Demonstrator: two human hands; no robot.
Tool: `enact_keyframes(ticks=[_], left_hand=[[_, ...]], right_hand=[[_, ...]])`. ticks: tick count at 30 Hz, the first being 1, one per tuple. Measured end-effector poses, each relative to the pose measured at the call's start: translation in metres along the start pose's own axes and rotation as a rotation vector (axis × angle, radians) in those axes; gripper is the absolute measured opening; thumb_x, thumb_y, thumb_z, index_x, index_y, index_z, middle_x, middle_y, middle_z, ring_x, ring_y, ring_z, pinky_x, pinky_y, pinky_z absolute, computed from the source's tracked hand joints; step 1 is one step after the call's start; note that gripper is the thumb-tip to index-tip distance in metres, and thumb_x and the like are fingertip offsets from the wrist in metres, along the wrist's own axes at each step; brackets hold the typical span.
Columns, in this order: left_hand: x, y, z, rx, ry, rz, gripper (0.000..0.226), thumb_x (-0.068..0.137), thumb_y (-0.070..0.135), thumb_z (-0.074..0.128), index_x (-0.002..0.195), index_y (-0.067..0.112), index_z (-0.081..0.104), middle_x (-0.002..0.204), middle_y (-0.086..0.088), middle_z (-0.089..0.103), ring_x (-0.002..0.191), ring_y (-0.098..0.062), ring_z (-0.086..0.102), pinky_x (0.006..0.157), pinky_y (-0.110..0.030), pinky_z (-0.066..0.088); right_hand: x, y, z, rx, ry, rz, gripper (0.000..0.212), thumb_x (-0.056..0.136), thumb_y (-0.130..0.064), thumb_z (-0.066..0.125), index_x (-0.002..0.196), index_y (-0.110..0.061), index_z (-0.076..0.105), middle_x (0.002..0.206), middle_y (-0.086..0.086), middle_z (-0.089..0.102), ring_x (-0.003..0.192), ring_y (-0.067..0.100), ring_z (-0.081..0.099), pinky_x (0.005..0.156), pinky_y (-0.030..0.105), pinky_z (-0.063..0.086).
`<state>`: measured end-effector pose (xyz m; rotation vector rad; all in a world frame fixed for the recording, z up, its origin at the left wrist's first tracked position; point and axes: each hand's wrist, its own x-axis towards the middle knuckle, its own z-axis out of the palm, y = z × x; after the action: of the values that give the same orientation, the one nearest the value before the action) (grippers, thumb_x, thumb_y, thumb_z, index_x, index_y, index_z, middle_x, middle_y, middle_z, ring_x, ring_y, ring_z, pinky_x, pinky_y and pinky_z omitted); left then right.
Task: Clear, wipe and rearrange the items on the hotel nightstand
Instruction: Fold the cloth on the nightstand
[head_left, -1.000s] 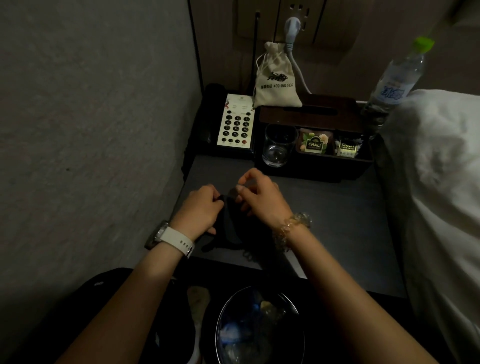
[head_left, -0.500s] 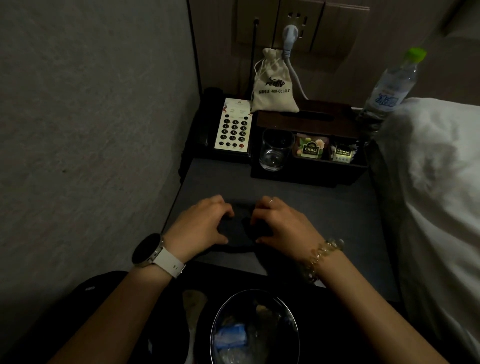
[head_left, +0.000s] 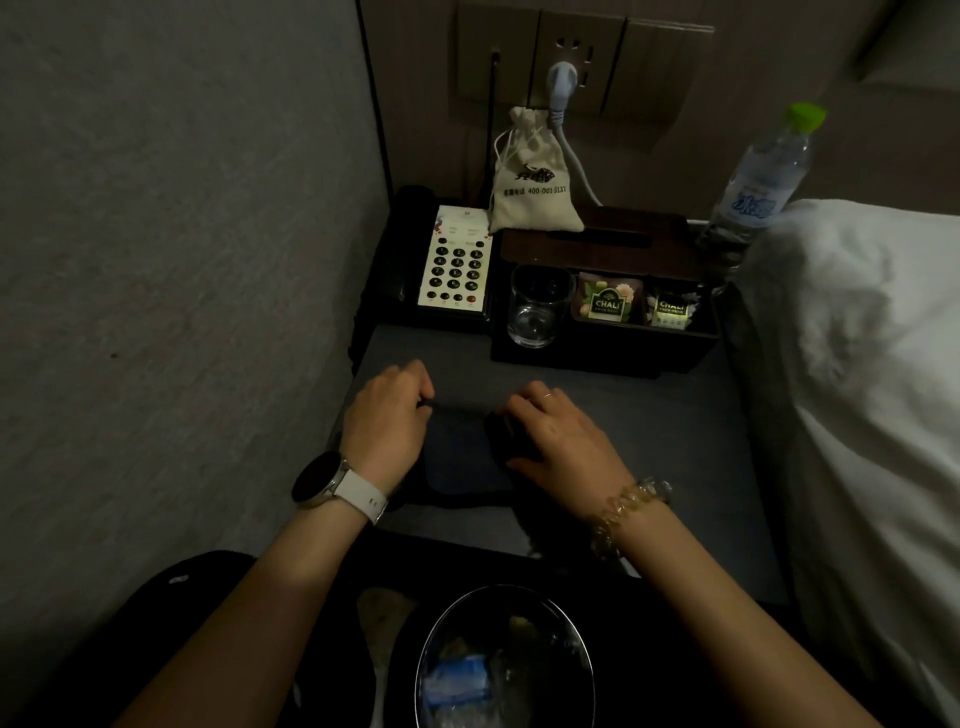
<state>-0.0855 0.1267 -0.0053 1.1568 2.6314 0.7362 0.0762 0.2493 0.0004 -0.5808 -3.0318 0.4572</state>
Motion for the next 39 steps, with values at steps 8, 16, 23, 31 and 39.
enact_keyframes(ticks=[8,16,23,31,39], left_hand=[[-0.004,0.009,0.003,0.068,0.101,0.14,0.035,0.078,0.002,0.072,0.104,0.014,0.052,0.109,-0.006,0.045,0.1,-0.023,0.05,0.079,-0.04,0.05],[-0.014,-0.004,-0.005,0.187,-0.268,0.202,0.033,0.075,0.019,0.079,0.103,0.019,0.062,0.106,0.002,0.053,0.099,-0.02,0.057,0.08,-0.033,0.047],[-0.008,-0.014,-0.008,0.363,-0.272,0.165,0.049,0.091,0.019,0.063,0.136,0.012,0.046,0.139,-0.004,0.041,0.125,-0.024,0.045,0.094,-0.043,0.048],[0.017,-0.029,-0.011,0.316,-0.277,0.079,0.055,0.099,0.011,0.048,0.149,0.008,0.024,0.16,-0.007,0.017,0.144,-0.024,0.027,0.109,-0.044,0.036],[0.031,-0.037,-0.01,0.32,-0.262,0.037,0.061,0.1,0.014,0.048,0.152,0.012,0.018,0.163,-0.003,0.007,0.147,-0.02,0.019,0.113,-0.046,0.031]], right_hand=[[-0.005,-0.009,-0.003,-0.053,-0.085,-0.11,0.052,0.084,-0.032,0.067,0.132,-0.024,0.047,0.135,-0.003,0.041,0.119,0.017,0.043,0.094,0.032,0.041],[0.0,-0.013,0.003,-0.062,-0.125,-0.081,0.054,0.086,-0.033,0.066,0.136,-0.024,0.047,0.148,-0.004,0.039,0.13,0.019,0.045,0.099,0.031,0.04],[0.031,-0.029,0.018,-0.007,-0.12,-0.037,0.056,0.092,-0.031,0.06,0.142,-0.018,0.039,0.16,0.003,0.023,0.147,0.019,0.021,0.117,0.036,0.026],[0.069,-0.037,0.027,0.038,-0.086,0.029,0.054,0.094,-0.025,0.056,0.144,-0.02,0.034,0.162,-0.002,0.015,0.149,0.013,0.012,0.121,0.047,0.004],[0.092,-0.04,0.027,0.096,-0.069,0.073,0.054,0.092,-0.018,0.054,0.143,-0.019,0.035,0.162,-0.003,0.017,0.149,0.011,0.011,0.12,0.049,-0.001]])
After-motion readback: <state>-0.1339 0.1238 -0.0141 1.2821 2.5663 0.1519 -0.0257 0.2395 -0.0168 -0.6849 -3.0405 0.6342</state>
